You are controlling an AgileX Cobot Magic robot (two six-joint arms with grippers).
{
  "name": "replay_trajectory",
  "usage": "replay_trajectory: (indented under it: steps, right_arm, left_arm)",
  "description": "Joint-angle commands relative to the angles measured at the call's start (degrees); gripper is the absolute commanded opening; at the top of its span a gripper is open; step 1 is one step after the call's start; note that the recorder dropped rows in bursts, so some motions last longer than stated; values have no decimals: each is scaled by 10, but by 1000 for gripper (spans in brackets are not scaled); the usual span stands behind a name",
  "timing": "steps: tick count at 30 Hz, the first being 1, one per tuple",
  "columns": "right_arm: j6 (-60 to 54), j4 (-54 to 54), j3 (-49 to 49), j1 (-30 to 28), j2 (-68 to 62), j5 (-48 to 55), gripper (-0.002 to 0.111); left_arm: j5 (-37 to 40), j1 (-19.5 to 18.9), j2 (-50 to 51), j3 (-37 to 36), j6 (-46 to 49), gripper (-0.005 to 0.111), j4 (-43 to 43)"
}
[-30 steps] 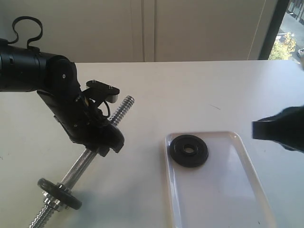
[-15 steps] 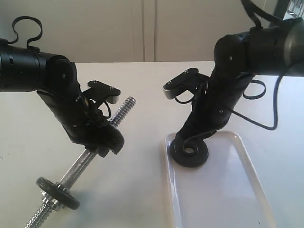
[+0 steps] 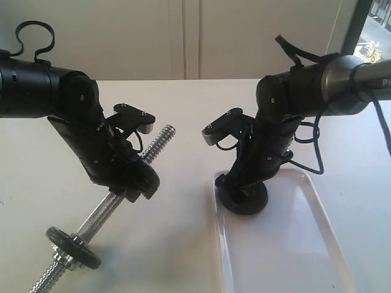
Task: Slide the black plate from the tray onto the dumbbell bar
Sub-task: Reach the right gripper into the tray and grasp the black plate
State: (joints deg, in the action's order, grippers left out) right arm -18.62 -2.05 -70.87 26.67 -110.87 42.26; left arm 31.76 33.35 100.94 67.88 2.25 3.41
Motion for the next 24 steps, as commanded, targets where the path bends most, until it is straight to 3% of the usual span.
replay_trajectory:
  steps: [1,24]
  right_arm:
    - [-7,6,-5,2,-5,-16,105]
    - [-2,5,-33,2,-84,26,102]
  left_arm:
    - [-14,1,-22,8,8,0,-1]
    - [-20,1,-22,8,11,0,-1]
